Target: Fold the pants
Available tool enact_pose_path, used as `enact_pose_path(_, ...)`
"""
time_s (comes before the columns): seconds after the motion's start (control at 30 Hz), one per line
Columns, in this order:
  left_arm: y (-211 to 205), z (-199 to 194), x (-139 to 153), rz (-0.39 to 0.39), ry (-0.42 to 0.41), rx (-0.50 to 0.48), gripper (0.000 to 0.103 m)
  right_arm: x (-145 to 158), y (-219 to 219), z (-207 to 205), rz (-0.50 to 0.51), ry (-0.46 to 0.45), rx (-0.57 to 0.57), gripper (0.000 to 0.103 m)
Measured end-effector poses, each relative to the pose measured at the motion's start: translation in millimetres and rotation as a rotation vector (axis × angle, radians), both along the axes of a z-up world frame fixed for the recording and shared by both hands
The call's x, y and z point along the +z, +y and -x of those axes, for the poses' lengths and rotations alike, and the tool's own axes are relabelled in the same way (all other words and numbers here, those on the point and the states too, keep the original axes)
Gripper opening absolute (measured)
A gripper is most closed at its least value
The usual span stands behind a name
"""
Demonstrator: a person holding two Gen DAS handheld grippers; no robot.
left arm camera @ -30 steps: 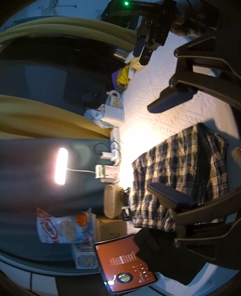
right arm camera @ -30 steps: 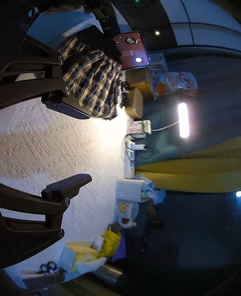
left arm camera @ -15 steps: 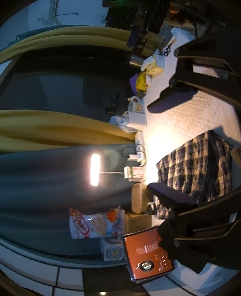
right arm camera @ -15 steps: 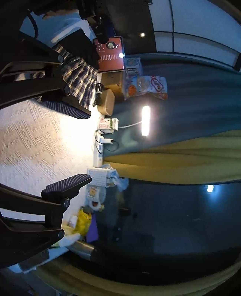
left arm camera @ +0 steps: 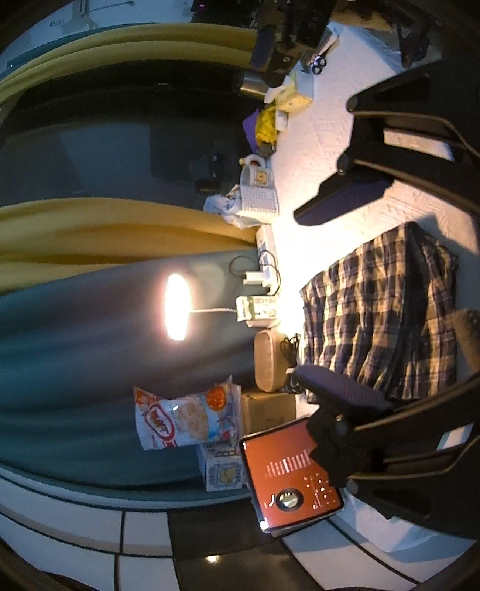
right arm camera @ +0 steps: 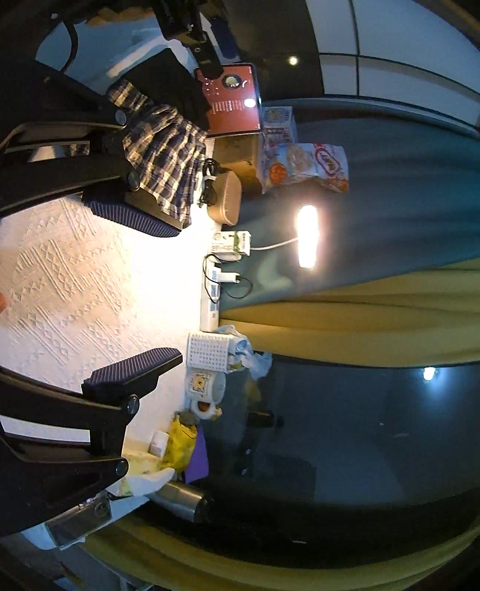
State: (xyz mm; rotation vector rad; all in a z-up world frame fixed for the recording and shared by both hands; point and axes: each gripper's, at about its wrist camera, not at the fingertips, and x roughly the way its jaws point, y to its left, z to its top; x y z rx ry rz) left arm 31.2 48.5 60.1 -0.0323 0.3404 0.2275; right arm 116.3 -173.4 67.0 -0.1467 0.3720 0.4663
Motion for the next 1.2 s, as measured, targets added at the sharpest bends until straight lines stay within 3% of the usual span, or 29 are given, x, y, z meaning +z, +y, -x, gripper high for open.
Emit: enact_pose_path(1.2, -3.1, 1.6, -4.4, 0.015, -0.002, 0.003, 0.079, -5.0, 0.1, -0.7, -0.007, 0.006, -0.013, 0.066)
